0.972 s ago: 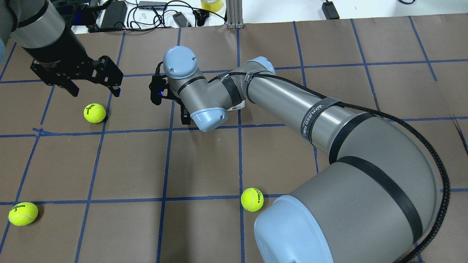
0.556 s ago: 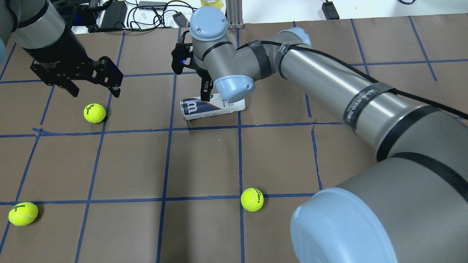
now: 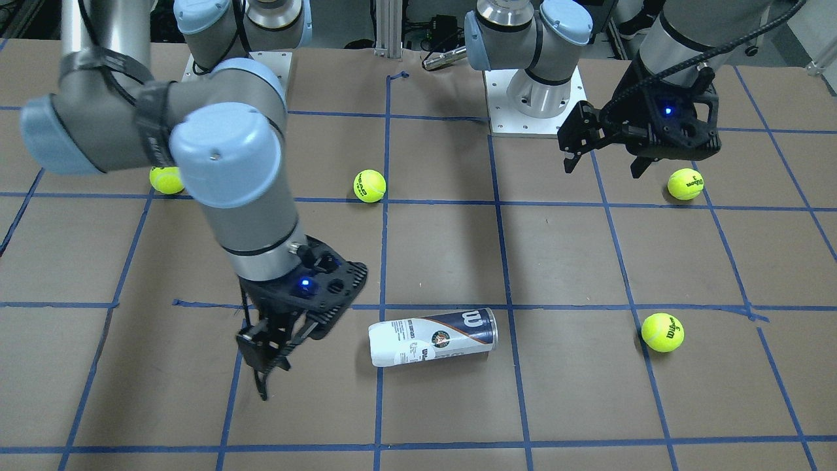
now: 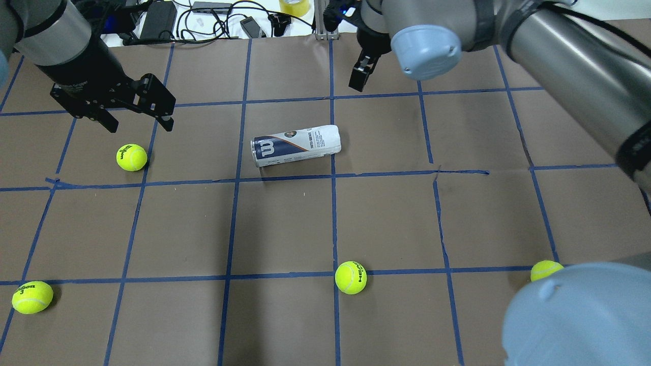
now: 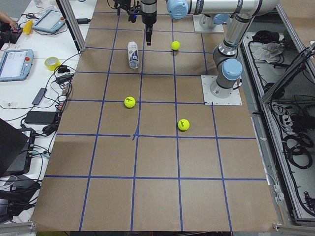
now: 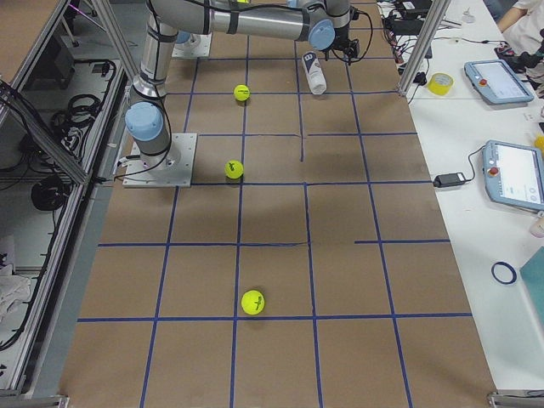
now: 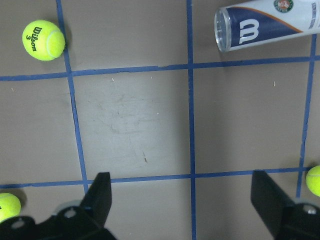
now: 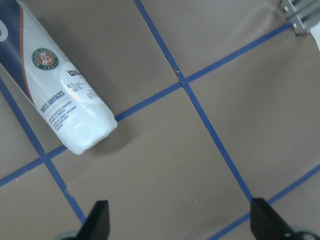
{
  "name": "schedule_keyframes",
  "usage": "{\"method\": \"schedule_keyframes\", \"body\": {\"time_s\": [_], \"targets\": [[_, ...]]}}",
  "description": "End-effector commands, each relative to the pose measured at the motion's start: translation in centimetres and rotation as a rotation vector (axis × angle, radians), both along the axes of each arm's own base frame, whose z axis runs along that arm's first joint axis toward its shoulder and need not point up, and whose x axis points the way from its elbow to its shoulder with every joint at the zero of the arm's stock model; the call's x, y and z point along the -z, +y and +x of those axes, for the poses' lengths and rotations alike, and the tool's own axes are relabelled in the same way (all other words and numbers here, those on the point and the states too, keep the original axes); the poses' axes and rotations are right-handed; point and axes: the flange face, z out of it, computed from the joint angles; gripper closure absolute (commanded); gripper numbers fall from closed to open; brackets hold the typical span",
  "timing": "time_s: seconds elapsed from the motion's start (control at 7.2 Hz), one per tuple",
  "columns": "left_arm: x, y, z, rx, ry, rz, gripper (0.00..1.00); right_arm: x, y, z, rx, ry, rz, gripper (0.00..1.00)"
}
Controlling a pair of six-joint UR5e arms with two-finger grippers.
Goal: Lift up tennis ball bucket
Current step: 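Open the right gripper and raise it away while the left arm advances, then move the left gripper to the open end of the lying can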
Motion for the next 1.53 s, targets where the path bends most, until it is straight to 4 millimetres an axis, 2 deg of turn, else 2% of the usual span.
{"method": "schedule_keyframes", "body": {"time_s": [0.0, 0.14, 0.28, 0.42, 0.56, 0.69, 0.97, 1.11, 1.25, 1.39], "targets": [[2.2, -2.1, 0.8, -0.017, 0.002, 0.002, 0.00, -3.5, 4.2, -6.5, 0.197, -0.009, 0.075, 0.00], [4.3, -4.3, 1.2, -0.032, -0.003, -0.049, 0.00, -4.9, 6.1, -7.3, 0.310, -0.018, 0.062, 0.00], [8.6, -5.9, 1.1, -0.048, 0.016, -0.075, 0.00, -6.2, 7.4, -7.6, 0.390, -0.031, 0.054, 0.00], [13.3, -7.4, 0.1, -0.061, 0.140, -0.124, 0.00, -7.7, 8.3, -7.9, 0.486, -0.053, 0.044, 0.00], [16.5, -7.9, -0.9, -0.073, 0.250, -0.106, 0.00, -9.1, 9.1, -8.3, 0.582, -0.063, 0.029, 0.00], [18.8, -8.5, -1.0, -0.125, 0.263, -0.058, 0.00, -9.2, 9.2, -8.5, 0.658, -0.060, 0.027, 0.00], [21.2, -10.6, -0.8, -0.128, 0.271, -0.108, 0.00, -9.1, 10.3, -8.5, 0.889, -0.078, 0.094, 0.00], [23.0, -10.9, -1.7, -0.132, 0.368, -0.076, 0.00, -8.8, 11.2, -8.4, 0.900, -0.048, 0.151, 0.00], [24.2, -11.4, -1.8, -0.140, 0.401, -0.062, 0.00, -9.4, 11.5, -9.0, 0.913, -0.053, 0.150, 0.00], [25.3, -11.8, -1.9, -0.137, 0.403, -0.074, 0.00, -10.3, 10.9, -10.5, 0.942, -0.064, 0.134, 0.00]]}}
